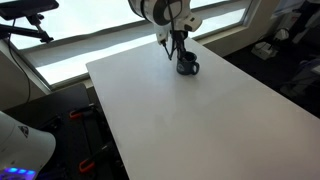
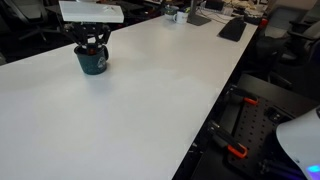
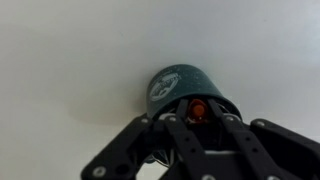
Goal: Put the marker on the white table.
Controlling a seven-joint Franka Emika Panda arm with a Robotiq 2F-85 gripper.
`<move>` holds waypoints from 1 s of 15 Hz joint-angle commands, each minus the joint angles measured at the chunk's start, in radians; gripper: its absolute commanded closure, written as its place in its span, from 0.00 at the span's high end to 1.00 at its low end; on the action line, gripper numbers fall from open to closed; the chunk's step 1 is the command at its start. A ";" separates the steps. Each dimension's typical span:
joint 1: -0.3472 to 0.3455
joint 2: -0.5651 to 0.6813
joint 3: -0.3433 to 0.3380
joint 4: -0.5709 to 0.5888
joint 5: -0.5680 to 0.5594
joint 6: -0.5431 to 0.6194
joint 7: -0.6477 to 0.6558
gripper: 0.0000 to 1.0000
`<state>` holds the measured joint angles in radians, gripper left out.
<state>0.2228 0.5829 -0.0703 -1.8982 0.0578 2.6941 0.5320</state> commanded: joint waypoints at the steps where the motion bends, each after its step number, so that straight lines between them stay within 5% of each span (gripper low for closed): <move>1: 0.006 -0.014 -0.005 -0.030 -0.002 0.024 -0.017 0.06; 15: 0.016 -0.173 0.003 -0.096 -0.080 -0.086 -0.096 0.06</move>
<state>0.2459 0.5055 -0.0690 -1.9527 -0.0047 2.6811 0.4788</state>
